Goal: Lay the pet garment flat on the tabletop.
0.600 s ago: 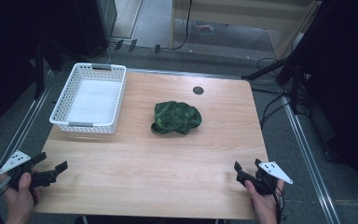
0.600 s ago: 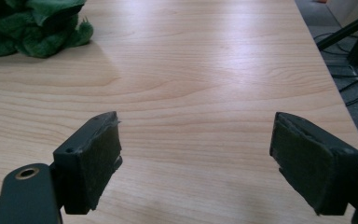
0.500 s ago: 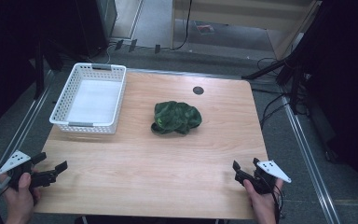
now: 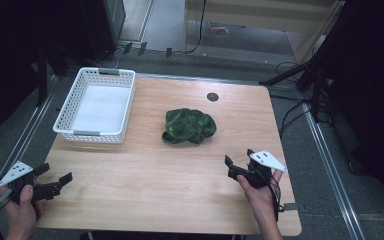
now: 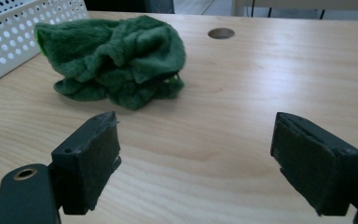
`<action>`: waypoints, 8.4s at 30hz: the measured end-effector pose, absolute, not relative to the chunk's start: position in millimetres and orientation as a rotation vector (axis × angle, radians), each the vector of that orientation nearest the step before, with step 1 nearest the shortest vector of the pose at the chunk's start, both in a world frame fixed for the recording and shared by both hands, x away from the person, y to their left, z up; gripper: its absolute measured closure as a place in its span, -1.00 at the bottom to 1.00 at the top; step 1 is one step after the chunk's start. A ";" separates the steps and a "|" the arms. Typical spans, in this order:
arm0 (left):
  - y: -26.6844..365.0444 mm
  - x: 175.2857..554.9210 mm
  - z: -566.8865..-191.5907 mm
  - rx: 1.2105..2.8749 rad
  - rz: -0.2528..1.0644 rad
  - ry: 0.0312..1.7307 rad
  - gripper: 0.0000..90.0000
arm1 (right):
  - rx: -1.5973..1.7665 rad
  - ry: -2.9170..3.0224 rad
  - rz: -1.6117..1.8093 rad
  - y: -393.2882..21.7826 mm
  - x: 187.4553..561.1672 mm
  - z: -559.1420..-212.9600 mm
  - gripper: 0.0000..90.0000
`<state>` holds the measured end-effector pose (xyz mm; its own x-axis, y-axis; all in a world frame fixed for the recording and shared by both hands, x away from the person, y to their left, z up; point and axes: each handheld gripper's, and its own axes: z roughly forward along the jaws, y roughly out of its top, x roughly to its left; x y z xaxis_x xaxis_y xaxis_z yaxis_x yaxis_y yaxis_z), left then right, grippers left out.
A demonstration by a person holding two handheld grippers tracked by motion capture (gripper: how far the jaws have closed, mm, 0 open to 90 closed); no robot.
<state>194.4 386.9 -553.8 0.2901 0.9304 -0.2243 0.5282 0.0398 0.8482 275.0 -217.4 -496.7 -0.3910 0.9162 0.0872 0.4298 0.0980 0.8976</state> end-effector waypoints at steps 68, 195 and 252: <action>250.1 248.6 -454.3 1.587 0.480 1.051 -1.00 | 1.135 2.102 1.389 -91.5 296.3 -459.2 0.67; 126.2 347.1 -530.7 1.754 0.431 1.330 0.21 | 1.368 2.233 1.294 -131.9 375.5 -521.8 0.16; 148.8 271.3 -548.1 1.932 0.220 1.162 0.92 | 1.402 2.365 1.348 -155.0 273.9 -534.6 0.84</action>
<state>271.3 148.8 -548.1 0.5528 0.7922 -0.2587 0.6431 -0.2081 0.7370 273.9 -155.0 -534.6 -0.5782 0.7411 0.3414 0.6715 0.1945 0.7151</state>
